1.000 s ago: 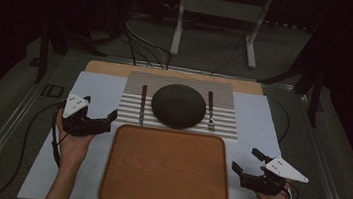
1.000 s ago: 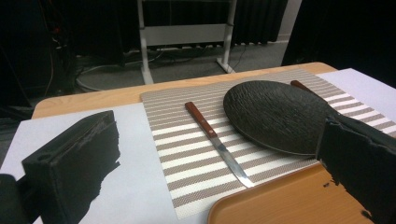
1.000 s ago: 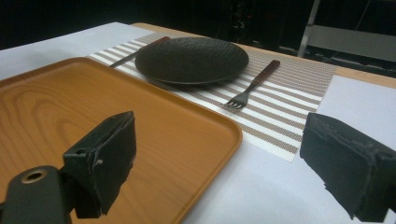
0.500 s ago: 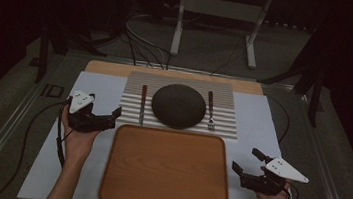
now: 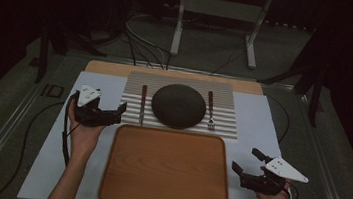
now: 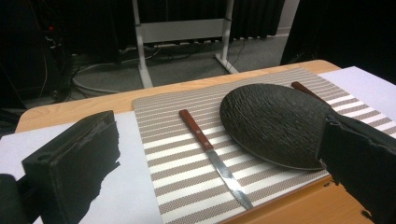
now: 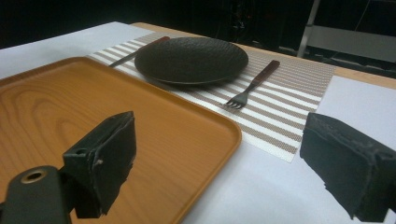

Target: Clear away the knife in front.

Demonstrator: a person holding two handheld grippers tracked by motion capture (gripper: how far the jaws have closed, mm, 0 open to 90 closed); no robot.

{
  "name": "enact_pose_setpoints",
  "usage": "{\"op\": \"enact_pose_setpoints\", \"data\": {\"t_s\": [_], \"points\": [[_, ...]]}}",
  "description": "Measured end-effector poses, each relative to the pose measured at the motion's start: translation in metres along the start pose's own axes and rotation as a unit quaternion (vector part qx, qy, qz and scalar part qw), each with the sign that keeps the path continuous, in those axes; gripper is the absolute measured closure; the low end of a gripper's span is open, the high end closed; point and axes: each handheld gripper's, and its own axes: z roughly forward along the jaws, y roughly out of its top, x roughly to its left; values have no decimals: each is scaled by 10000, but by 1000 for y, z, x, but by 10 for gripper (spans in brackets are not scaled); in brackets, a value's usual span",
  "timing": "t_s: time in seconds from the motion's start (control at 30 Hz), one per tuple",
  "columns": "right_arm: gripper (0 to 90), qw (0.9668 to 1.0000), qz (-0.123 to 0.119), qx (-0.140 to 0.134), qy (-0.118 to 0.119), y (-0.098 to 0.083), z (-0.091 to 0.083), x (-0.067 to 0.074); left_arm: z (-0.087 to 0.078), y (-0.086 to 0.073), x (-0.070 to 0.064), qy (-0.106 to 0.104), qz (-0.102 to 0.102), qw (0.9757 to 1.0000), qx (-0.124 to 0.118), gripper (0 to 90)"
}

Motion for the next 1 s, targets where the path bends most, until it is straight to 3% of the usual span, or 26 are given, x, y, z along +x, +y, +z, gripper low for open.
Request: {"op": "enact_pose_setpoints", "data": {"t_s": [1.0], "points": [[109, 10000, -31, 53, 11, 0, 1, 0, 37, 20, -7, 178, 56, 9994, 284, 2]]}}
